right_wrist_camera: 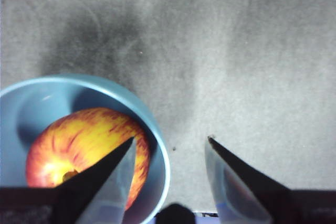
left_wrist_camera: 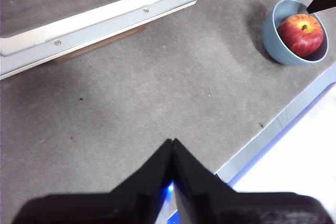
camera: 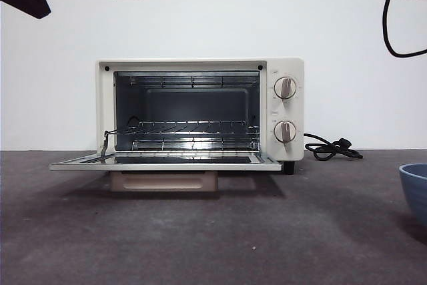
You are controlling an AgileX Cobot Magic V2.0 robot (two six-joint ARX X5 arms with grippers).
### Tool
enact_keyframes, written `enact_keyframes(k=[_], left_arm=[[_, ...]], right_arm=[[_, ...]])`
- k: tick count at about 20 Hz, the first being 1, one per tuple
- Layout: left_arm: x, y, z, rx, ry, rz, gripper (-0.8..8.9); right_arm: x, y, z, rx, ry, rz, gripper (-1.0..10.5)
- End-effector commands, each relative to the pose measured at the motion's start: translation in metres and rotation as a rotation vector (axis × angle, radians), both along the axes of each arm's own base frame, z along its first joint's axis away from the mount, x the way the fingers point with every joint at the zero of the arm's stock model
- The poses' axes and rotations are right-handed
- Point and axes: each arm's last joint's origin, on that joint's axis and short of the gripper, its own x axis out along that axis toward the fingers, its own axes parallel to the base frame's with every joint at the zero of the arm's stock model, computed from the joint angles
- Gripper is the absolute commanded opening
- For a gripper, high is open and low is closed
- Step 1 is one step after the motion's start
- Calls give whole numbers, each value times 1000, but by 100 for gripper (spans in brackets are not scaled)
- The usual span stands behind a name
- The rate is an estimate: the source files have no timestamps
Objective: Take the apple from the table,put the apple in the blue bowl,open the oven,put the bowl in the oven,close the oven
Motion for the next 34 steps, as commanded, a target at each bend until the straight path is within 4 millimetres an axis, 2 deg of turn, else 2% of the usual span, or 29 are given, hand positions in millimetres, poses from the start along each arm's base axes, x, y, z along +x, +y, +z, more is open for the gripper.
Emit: enact_keyframes(k=[1, 6, 9, 14, 17, 21, 24, 28, 31, 34], left_arm=[[-1, 0, -2, 8, -2, -16, -5], [-1, 0, -2, 14, -10, -26, -5], [-1, 0, -2, 14, -10, -26, -5], [-1, 0, -2, 14, -10, -26, -5], [-1, 0, -3, 15, -7, -26, -5], [-3, 1, -5, 33, 24, -26, -5], [-4, 2, -5, 38, 35, -26, -5], [-5, 2, -5, 38, 36, -26, -5], [-6, 3, -4, 36, 30, -26, -5], [-10, 5, -2, 29, 18, -26, -5]], right_arm=[[3, 0, -5, 1, 20, 19, 220], [10, 1, -15, 2, 52, 18, 210], [12, 2, -21, 42, 84, 29, 13], [13, 2, -21, 48, 73, 29, -9], [12, 3, -12, 55, 43, -5, -9], [19, 9, 9, 130, -16, -64, -9], [26, 29, 26, 144, -83, -31, -9], [37, 71, 58, 202, -233, 32, -10], [54, 104, 78, 249, -314, 50, -9], [77, 133, 84, 267, -316, 88, -10]])
